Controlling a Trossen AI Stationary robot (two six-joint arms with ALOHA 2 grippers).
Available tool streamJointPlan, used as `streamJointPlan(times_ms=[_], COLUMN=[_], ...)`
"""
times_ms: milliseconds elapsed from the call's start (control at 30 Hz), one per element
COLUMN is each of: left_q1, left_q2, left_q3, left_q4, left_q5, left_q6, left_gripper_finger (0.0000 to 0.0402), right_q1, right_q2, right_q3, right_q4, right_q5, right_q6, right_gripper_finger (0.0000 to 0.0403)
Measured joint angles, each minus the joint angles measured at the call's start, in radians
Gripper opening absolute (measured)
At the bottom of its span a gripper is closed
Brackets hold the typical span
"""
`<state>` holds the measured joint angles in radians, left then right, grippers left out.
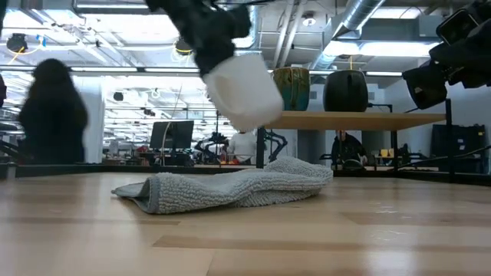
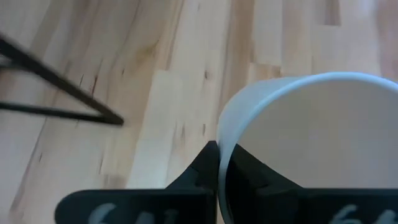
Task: Stack small to large cups/mugs on shelf
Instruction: Put the white mug on the shelf
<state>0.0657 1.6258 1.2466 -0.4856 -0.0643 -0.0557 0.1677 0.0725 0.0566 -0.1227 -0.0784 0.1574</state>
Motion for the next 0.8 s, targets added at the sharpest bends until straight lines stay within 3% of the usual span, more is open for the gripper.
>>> streamJointPlan(times_ms=[200,467,800], left_q1=[0.025,0.048,0.04], left_q2=[0.208,0.44,0.606], left_q3=[0.17,0.469,0.702], left_q4=[0.009,-0.167,-0.235], left_q5=[0.004,0.007,0.033], left_q6=[0.01,-0.047,-0.103], left_gripper_finger=[0.0,0.0,0.0], right_q1=[0.001,0.003,0.003], right_q2=[0.007,0.006,0.006], right_q3=[0.0,0.0,0.0], right_q4=[0.0,0.0,0.0], right_q5=[-0.001,-0.003,-0.003], right_q6=[0.015,0.131,0.131], right_gripper_finger=[0.024,0.024,0.024])
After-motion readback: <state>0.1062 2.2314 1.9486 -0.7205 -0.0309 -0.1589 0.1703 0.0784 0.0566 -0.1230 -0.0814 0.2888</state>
